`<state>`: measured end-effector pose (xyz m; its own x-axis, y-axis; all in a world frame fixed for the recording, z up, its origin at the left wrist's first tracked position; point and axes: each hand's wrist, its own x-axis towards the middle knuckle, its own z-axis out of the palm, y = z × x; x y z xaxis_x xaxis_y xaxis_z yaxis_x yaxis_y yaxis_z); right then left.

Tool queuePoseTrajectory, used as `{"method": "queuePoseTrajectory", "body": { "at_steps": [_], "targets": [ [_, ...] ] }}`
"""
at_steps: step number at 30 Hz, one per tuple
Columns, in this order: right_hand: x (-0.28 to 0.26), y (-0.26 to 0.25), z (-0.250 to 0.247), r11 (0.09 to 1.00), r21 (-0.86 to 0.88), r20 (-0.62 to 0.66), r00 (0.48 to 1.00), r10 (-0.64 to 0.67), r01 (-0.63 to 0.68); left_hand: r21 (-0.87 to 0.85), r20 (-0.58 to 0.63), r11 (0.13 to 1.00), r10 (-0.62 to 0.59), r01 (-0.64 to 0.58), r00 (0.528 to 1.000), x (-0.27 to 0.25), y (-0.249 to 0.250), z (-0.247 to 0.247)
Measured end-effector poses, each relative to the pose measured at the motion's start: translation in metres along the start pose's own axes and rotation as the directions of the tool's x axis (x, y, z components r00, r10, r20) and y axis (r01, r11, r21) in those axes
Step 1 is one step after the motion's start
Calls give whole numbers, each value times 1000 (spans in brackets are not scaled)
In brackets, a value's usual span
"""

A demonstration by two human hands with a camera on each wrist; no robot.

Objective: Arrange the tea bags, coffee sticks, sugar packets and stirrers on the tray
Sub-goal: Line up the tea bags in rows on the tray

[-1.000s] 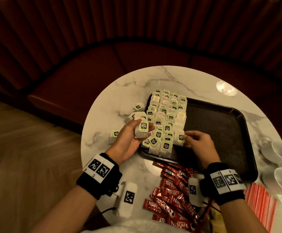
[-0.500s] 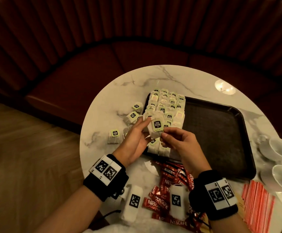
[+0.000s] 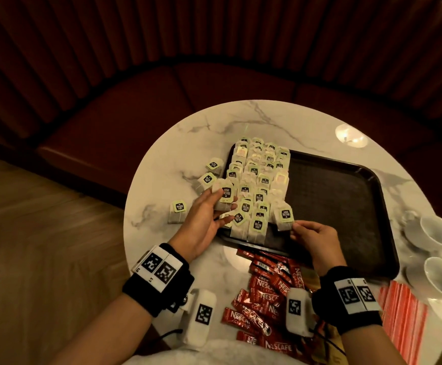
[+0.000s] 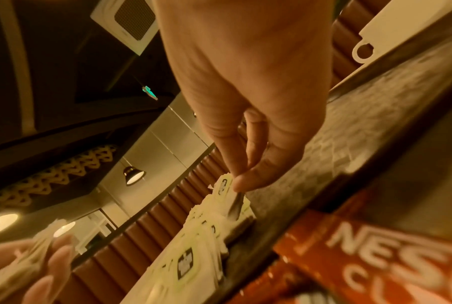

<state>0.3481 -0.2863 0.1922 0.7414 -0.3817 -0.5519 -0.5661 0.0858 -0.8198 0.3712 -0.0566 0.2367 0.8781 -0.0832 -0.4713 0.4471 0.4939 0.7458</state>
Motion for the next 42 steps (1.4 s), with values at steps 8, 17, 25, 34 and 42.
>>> {"method": "queuePoseTrajectory", "body": {
  "at_steps": [8, 17, 25, 34, 42],
  "targets": [
    [5, 14, 7, 978, -206, 23, 1000, -16, 21, 161, 24, 985, 50, -53, 998, -4, 0, 0],
    [-42, -32, 6, 965, -73, 248, 942, -225, 250, 226, 102, 972, 41, -63, 994, -4, -6, 5],
    [-64, -35, 26, 952, 96, 348, 887, -305, 289, 317, 218, 945, 12, -82, 976, -6, -17, 11],
    [-24, -5, -12, 975, -165, 48, 989, -142, 148, 488, -137, 858, 256, -160, 957, 16, 9, -51],
    [-23, 10, -7, 827, -529, 102, 982, -161, 190, 873, -368, 448, 348, 192, 862, 39, 1, -99]
  ]
}}
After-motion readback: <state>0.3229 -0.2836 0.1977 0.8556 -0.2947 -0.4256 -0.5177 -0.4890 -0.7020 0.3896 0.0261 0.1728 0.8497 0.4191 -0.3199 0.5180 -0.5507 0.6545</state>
